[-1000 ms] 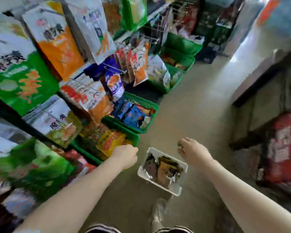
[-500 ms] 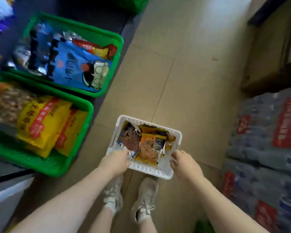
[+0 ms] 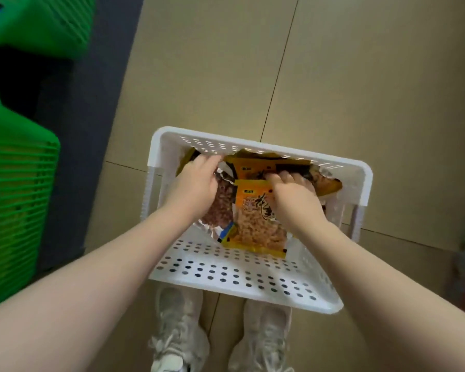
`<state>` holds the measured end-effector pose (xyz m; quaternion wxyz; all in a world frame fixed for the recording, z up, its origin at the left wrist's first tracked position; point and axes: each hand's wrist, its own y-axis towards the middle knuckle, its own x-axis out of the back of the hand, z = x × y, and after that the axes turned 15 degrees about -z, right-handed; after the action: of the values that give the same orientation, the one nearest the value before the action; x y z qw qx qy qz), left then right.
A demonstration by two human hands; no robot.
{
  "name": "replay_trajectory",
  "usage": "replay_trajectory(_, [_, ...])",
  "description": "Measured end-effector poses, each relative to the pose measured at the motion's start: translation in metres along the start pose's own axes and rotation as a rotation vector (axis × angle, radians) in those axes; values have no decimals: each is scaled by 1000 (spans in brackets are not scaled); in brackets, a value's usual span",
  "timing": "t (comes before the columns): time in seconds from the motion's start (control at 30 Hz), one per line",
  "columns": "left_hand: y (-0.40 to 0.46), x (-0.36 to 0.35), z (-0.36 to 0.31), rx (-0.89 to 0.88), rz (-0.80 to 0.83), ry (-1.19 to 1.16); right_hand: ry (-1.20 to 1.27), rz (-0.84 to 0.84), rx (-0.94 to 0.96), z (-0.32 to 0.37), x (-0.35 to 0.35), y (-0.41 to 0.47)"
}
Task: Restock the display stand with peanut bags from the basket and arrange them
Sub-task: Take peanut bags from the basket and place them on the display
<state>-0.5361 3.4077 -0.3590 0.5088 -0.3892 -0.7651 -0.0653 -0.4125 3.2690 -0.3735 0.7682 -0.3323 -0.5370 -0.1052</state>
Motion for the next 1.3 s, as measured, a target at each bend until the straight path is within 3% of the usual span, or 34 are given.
replay_trajectory(0.1, [8, -12, 2, -78, 36, 104, 72, -40, 55, -1, 1, -12])
replay_trajectory(0.27, [22, -21, -11, -53, 120, 191, 173, 190, 102, -5, 3, -53])
replay_trajectory(0.43, [16, -22, -16, -281, 205, 406, 74, 148, 250, -17, 22, -76])
replay_trajectory(0.67, [-42, 90, -57, -472, 217, 339, 61, 70, 178, -14, 148, -79])
replay_trajectory(0.73, [-68, 140, -64, -445, 135, 298, 62, 63, 177, 1, 197, -78])
replay_trajectory(0.87, [-114, 245, -89, -218, -119, 130, 49, 43, 216, 41, 306, -87])
replay_trajectory(1.03, [-174, 382, -128, -8, -353, 85, 144, 35, 243, 105, 451, -119])
replay_trajectory(1.3, [-324, 569, -175, 70, -811, 319, 15, -138, 777, 243, 597, -199])
